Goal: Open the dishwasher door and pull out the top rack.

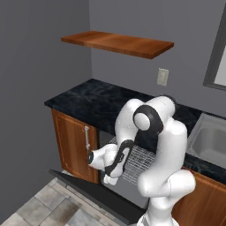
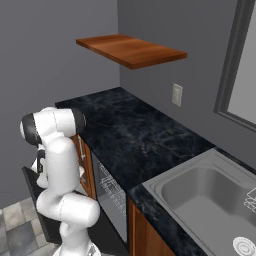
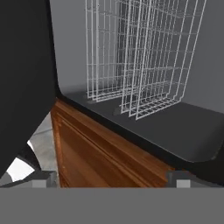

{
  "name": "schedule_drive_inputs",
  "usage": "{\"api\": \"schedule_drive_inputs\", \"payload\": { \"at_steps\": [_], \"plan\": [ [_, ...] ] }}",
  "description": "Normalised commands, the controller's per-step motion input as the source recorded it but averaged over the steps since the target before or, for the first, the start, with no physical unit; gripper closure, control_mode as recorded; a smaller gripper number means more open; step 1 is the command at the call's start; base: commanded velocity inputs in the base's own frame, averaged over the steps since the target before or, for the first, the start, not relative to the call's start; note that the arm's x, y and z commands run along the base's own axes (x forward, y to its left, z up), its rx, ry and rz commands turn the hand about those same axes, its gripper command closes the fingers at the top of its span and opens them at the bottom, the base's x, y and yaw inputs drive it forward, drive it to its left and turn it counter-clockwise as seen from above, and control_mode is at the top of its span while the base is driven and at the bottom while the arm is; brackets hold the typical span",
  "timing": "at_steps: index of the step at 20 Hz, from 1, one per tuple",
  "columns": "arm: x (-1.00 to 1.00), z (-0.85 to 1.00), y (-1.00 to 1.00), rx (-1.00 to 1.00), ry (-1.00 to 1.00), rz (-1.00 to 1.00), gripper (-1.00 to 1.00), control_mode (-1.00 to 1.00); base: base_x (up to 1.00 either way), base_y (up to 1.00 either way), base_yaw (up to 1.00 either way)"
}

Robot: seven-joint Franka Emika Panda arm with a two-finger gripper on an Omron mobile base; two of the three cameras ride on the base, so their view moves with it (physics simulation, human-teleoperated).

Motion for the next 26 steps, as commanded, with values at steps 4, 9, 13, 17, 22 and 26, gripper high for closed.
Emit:
{"api": "schedule_drive_inputs", "payload": {
  "at_steps": [4, 9, 13, 17, 22, 26],
  "plan": [
    [0.44, -0.40, 0.09, -0.09, 0.00, 0.01, -1.00, -1.00, 0.00, 0.00, 0.00],
    [0.39, -0.30, 0.15, -0.10, 0.00, 0.00, -1.00, -1.00, 0.00, 0.00, 0.00],
    [0.49, -0.24, 0.15, -0.09, 0.00, 0.00, -1.00, -1.00, 0.00, 0.00, 0.00],
    [0.63, -0.25, 0.04, -0.07, 0.00, 0.00, -1.00, -1.00, 0.00, 0.00, 0.00],
    [0.58, -0.24, 0.00, -0.05, 0.00, 0.00, -1.00, -1.00, 0.00, 0.00, 0.00],
    [0.38, -0.34, 0.00, -0.06, 0.00, 0.00, -1.00, -1.00, 0.00, 0.00, 0.00]
  ]
}}
